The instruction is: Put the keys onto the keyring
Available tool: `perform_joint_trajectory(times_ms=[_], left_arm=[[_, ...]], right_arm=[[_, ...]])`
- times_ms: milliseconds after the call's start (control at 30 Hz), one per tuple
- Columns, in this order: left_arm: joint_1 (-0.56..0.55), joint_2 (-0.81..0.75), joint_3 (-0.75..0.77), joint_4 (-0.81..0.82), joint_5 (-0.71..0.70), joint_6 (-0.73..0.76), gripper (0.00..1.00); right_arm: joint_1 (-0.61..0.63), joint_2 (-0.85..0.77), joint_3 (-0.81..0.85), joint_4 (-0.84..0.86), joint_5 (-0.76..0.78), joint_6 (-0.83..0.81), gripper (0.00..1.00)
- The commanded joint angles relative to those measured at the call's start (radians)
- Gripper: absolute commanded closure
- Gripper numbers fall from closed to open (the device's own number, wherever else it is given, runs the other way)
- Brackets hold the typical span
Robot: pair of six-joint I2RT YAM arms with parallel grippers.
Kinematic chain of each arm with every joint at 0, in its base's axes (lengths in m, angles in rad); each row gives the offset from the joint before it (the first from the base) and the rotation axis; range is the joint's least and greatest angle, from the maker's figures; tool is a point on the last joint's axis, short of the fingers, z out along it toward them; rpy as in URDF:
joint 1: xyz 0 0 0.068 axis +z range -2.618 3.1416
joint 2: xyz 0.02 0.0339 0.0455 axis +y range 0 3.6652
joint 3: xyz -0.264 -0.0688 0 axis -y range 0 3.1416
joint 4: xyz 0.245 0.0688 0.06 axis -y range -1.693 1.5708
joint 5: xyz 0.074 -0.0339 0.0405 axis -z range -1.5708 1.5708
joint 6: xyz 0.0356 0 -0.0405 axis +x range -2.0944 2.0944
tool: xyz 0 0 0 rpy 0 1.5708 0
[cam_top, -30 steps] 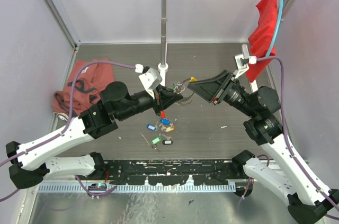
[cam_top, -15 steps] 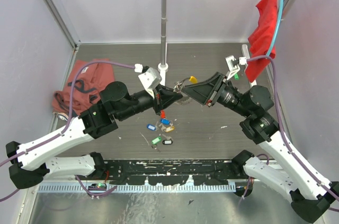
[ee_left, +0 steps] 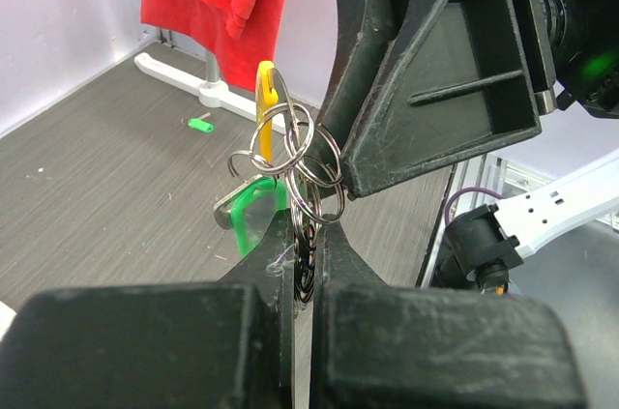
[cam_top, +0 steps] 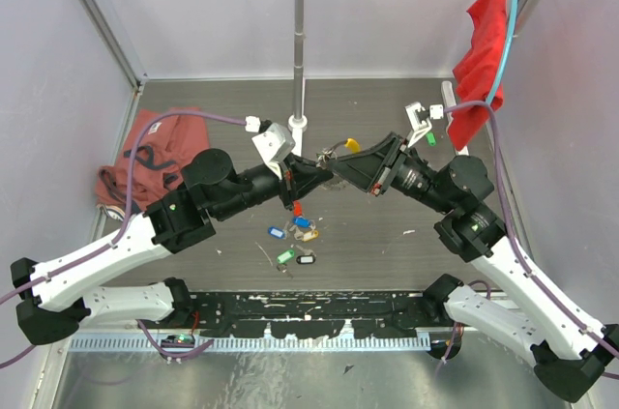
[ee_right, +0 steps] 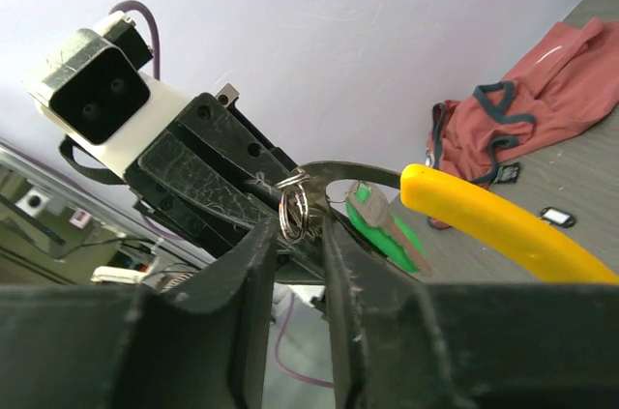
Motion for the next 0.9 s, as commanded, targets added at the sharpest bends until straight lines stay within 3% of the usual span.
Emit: perform_joint_trajectory(times_ms=[0, 100, 267, 433, 567, 867], left_arm=[[-0.001, -0.019, 0.030, 0.060, -0.014, 0.009, 1.00], [-0.001, -0.027, 0.033, 0.054, -0.017, 0.007, 1.00], [-0.001, -0.038, 0.051, 0.002, -0.014, -0.016, 1.00], [-0.001, -0.038, 0.100, -0.115, -0.009, -0.051, 1.00], [-0.001, -0.037, 0.124, -0.192, -0.010, -0.072, 1.00], [-0.002, -0.027, 0.141, -0.239, -0.017, -0.079, 1.00]], right_arm=[[0.007, -0.025, 0.059, -0.025, 0.023, -0.079, 0.62], [0.007, -0.035, 0.120, -0.159, 0.025, -0.226, 0.55], [0.008, -0.086, 0.207, -0.329, 0.022, -0.629, 0.50], [0.008, -0.122, 0.218, -0.339, 0.108, -0.807, 0.56], [0.007, -0.099, 0.244, -0.392, -0.005, -1.004, 0.59], [0.008, -0.118, 0.209, -0.375, -0.025, -1.343, 0.69]])
